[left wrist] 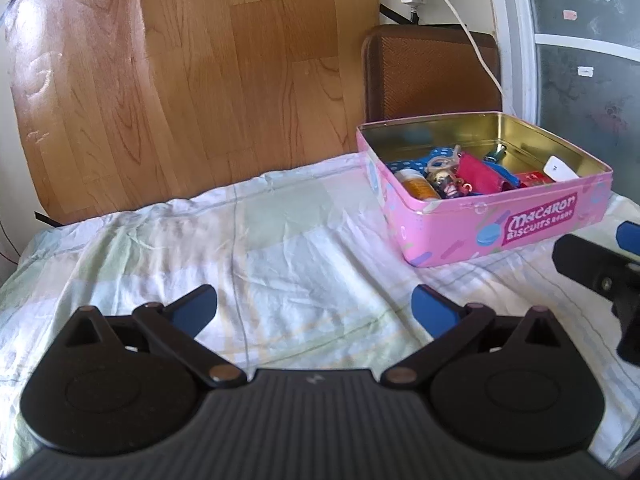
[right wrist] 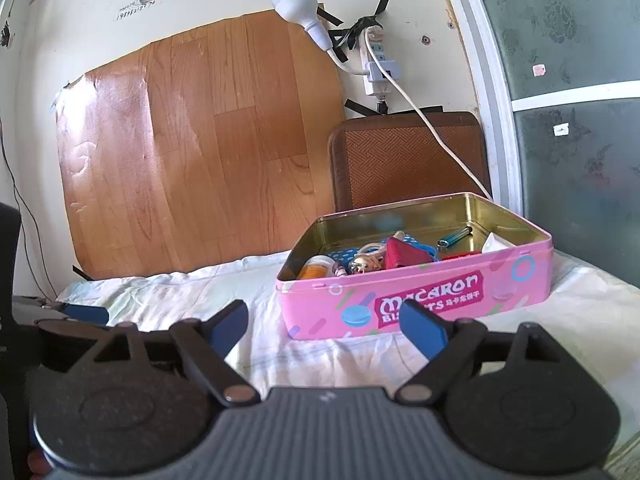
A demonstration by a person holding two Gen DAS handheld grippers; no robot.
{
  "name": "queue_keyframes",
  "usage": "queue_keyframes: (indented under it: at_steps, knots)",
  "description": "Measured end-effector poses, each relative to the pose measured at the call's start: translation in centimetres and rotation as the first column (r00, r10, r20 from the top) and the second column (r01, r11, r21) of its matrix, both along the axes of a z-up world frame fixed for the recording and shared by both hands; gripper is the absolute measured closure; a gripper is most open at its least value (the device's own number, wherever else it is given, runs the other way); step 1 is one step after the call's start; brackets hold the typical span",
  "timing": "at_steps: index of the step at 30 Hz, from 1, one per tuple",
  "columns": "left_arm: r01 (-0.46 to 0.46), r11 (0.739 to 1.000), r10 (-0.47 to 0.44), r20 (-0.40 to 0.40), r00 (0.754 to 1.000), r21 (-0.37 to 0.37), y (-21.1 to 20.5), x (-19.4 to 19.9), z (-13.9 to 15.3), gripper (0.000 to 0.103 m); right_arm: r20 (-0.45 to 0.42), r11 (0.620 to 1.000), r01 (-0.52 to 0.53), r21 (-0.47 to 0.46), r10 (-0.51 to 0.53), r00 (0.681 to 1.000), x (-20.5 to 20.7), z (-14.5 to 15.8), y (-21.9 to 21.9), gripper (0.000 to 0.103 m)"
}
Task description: Organize rigid objects
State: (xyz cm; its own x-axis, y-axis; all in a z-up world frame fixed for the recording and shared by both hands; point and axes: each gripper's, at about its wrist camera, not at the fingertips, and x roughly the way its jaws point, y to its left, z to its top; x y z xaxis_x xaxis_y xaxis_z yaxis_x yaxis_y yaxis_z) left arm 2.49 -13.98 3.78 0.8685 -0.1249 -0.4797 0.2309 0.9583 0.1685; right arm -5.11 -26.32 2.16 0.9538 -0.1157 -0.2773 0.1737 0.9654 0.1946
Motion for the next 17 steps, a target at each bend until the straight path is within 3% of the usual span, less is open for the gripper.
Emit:
queue_keyframes:
  at_steps: [17]
  knots:
    - [0.107,0.994,-0.107,-0.029,0.994,-0.017,-1.2,-0.3,-0.5,0.0,-0.004,1.0,0.023,0.011,-0.023,1.0,0.1,-0.5,-1.0,0.013]
